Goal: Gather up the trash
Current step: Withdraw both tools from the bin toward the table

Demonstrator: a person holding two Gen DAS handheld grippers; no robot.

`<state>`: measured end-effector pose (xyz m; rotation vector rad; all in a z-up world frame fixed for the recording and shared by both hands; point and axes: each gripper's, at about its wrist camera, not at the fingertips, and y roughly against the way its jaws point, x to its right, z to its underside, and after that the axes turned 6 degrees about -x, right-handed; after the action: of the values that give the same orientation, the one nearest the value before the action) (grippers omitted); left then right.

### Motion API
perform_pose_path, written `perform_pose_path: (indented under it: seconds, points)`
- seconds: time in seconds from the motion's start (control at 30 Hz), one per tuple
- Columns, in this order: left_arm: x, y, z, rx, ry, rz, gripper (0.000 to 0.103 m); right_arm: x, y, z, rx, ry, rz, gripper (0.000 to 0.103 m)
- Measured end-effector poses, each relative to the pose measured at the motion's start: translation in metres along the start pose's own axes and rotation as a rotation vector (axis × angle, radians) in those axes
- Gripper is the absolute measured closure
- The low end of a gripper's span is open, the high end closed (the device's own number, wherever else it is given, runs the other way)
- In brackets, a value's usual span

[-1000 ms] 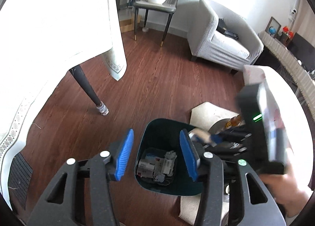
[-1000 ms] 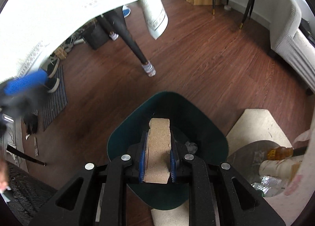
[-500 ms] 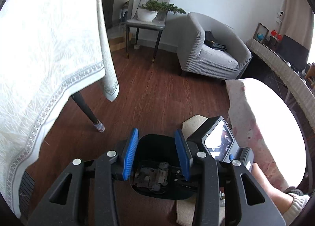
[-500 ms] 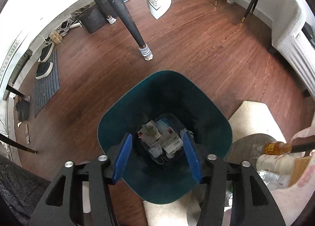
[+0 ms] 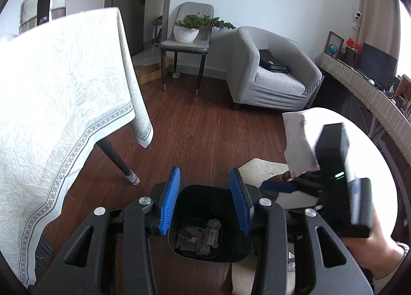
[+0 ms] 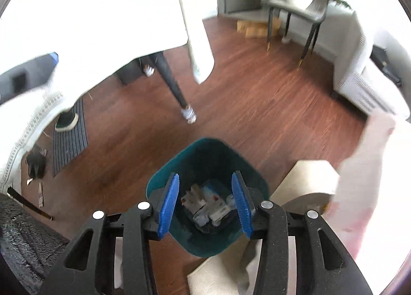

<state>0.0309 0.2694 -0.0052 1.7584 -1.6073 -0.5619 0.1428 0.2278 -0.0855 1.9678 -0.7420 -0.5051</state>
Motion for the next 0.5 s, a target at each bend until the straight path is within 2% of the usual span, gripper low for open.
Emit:
perform_pose_path:
  seconds: [0.13, 0.2, 0.33, 0.37, 0.5]
  points:
    - [0.016, 0.008, 0.004, 0.029, -0.037, -0.024, 0.046, 0.015, 0.043, 0.009, 0.085, -0.035, 0.030, 0.062]
    - [0.024, 0.012, 0.005, 0.050, -0.053, -0.034, 0.035, 0.024, 0.064, 0.016, 0.132, -0.062, 0.057, 0.062]
    - [0.039, 0.020, 0.008, 0.101, -0.060, -0.045, 0.022, 0.046, 0.104, 0.043, 0.217, -0.136, 0.127, 0.062]
    - [0.041, 0.023, 0.011, 0.114, -0.056, -0.045, 0.015, 0.050, 0.111, 0.049, 0.228, -0.148, 0.143, 0.062]
    - [0.050, 0.030, 0.021, 0.144, -0.063, -0.076, 0.009, 0.074, 0.143, 0.079, 0.293, -0.227, 0.184, 0.048]
